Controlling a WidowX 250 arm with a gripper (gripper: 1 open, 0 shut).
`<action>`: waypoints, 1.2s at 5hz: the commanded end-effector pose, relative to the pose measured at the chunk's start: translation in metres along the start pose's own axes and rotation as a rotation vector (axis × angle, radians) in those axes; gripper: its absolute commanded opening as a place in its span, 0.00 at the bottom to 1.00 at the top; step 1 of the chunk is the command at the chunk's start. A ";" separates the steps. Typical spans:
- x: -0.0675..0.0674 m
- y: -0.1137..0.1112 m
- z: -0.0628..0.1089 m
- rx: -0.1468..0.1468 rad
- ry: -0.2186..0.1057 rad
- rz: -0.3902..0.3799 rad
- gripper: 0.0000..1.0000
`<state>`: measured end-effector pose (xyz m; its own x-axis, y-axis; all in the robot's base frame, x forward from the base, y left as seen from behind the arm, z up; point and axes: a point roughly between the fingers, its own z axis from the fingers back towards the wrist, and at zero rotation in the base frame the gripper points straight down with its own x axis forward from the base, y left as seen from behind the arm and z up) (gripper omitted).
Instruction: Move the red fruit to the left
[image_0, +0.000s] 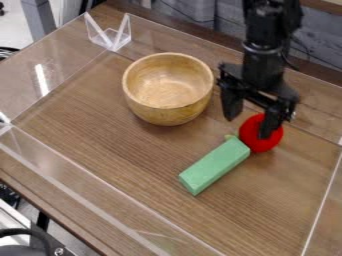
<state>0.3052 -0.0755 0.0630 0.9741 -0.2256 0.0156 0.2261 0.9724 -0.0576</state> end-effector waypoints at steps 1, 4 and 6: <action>0.004 -0.013 0.001 0.016 -0.025 -0.026 1.00; 0.015 0.024 0.000 0.033 -0.009 -0.139 1.00; 0.016 0.034 0.002 0.042 -0.012 -0.155 0.00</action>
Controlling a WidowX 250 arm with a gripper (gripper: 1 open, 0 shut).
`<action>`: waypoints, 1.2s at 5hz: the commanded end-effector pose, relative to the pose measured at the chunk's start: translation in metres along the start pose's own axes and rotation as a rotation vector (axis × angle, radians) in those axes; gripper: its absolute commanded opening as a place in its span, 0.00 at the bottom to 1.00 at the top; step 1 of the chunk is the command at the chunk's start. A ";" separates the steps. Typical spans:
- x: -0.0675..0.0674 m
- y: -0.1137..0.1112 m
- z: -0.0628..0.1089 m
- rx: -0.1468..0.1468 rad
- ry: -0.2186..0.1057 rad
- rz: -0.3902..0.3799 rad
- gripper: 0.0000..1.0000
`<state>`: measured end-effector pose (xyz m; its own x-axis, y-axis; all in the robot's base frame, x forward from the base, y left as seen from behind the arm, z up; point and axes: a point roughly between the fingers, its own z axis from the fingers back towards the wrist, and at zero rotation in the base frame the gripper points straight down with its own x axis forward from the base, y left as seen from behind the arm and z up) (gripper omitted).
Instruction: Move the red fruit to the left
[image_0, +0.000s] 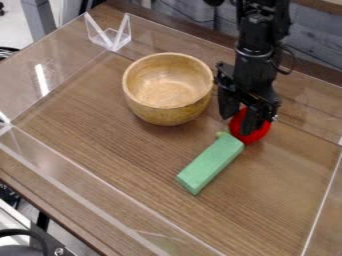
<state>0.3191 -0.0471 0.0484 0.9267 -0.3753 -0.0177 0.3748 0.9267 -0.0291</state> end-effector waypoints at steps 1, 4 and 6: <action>0.006 0.010 0.018 0.022 -0.049 0.003 0.00; 0.014 -0.023 0.020 0.019 -0.055 0.059 1.00; 0.009 -0.032 0.012 0.025 -0.063 0.054 0.00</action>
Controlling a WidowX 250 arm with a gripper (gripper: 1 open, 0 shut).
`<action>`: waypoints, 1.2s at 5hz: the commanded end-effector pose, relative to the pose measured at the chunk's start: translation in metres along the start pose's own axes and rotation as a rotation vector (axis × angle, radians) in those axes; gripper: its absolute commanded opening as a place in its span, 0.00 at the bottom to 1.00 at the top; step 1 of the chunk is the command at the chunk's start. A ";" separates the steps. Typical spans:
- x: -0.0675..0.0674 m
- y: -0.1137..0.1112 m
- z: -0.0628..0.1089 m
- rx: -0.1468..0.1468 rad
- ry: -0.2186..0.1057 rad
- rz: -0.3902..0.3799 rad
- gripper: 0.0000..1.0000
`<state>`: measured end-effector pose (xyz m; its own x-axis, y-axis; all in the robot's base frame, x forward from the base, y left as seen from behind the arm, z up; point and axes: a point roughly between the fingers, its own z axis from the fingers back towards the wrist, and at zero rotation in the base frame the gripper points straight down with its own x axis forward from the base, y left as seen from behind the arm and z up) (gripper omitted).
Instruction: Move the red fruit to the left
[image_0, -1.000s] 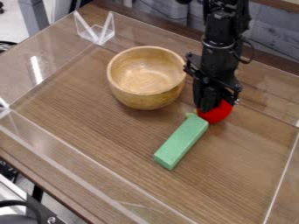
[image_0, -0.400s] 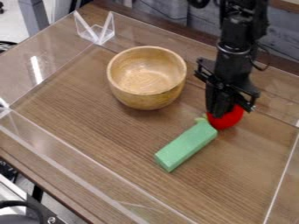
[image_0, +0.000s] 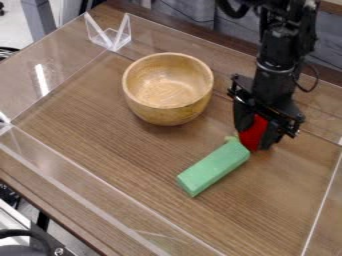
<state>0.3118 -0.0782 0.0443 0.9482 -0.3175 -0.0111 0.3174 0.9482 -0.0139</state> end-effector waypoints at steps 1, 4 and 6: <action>0.001 0.001 0.013 0.004 -0.069 -0.006 1.00; -0.006 0.007 0.032 0.017 -0.130 -0.010 0.00; -0.018 0.062 0.076 0.041 -0.228 0.043 0.00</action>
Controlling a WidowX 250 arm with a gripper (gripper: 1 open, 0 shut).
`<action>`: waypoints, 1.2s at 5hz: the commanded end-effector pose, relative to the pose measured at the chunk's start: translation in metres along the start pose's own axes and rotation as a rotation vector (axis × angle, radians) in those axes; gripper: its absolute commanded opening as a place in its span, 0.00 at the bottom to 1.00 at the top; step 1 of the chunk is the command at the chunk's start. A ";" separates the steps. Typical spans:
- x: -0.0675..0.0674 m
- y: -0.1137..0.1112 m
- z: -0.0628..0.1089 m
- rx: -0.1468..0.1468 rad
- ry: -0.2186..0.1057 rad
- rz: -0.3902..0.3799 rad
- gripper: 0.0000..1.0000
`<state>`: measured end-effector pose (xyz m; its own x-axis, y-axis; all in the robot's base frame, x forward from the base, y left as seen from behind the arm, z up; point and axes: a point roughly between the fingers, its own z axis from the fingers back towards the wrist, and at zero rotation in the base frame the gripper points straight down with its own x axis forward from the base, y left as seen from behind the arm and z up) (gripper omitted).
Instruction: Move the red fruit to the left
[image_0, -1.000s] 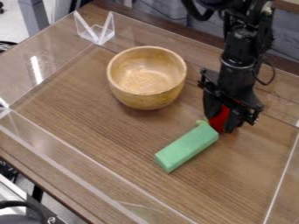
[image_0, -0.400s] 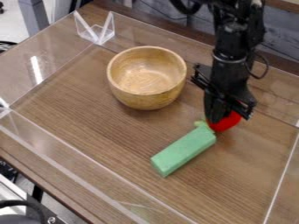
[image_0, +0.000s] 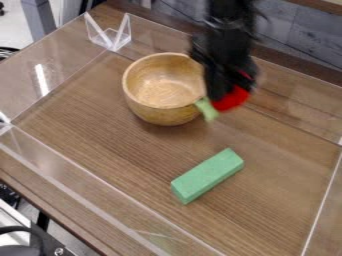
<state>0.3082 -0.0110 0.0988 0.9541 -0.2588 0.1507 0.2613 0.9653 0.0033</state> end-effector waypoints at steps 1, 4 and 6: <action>-0.008 0.040 0.028 0.031 -0.067 0.068 0.00; -0.056 0.127 0.029 0.069 -0.050 0.211 0.00; -0.056 0.139 0.030 0.074 -0.021 0.237 0.00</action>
<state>0.2813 0.1318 0.1071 0.9907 -0.0299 0.1330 0.0289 0.9995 0.0095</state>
